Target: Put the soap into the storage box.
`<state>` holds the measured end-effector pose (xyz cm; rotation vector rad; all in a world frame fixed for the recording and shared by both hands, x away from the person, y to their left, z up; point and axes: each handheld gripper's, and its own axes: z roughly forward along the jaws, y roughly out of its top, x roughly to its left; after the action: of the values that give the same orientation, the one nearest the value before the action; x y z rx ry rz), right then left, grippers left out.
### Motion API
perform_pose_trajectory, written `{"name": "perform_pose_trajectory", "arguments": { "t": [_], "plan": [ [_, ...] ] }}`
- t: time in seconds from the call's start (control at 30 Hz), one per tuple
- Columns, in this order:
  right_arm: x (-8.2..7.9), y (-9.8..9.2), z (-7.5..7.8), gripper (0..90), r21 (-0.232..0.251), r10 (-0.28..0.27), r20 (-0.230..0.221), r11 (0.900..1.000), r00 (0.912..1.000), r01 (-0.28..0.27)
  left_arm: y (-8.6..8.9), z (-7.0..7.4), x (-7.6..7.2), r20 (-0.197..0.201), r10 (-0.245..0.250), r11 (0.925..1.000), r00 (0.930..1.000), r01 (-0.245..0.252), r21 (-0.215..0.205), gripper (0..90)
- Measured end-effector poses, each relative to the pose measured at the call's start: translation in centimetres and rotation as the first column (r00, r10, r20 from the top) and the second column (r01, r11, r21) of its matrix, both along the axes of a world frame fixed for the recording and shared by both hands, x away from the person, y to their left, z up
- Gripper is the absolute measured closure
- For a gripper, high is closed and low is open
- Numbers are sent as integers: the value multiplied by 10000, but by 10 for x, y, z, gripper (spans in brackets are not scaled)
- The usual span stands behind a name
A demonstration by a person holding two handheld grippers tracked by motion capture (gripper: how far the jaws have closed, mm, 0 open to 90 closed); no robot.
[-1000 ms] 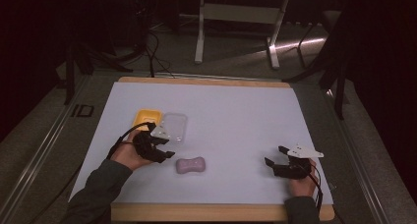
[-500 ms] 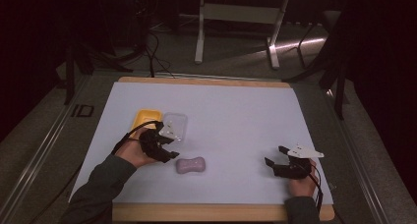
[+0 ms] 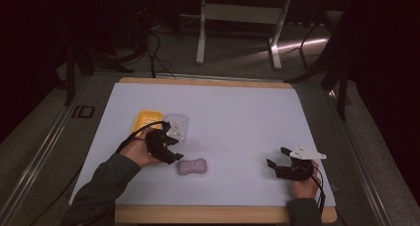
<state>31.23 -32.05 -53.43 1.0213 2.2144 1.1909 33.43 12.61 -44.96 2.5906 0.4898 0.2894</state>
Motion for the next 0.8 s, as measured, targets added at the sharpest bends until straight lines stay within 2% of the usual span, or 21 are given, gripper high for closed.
{"name": "perform_pose_trajectory", "arguments": {
  "t": [0.8],
  "plan": [
    [0,0,0,225,46,22,-15,10000,10000,-22,-27,-1,5,-226,-571,9963,9981,584,634,409]
  ]
}}
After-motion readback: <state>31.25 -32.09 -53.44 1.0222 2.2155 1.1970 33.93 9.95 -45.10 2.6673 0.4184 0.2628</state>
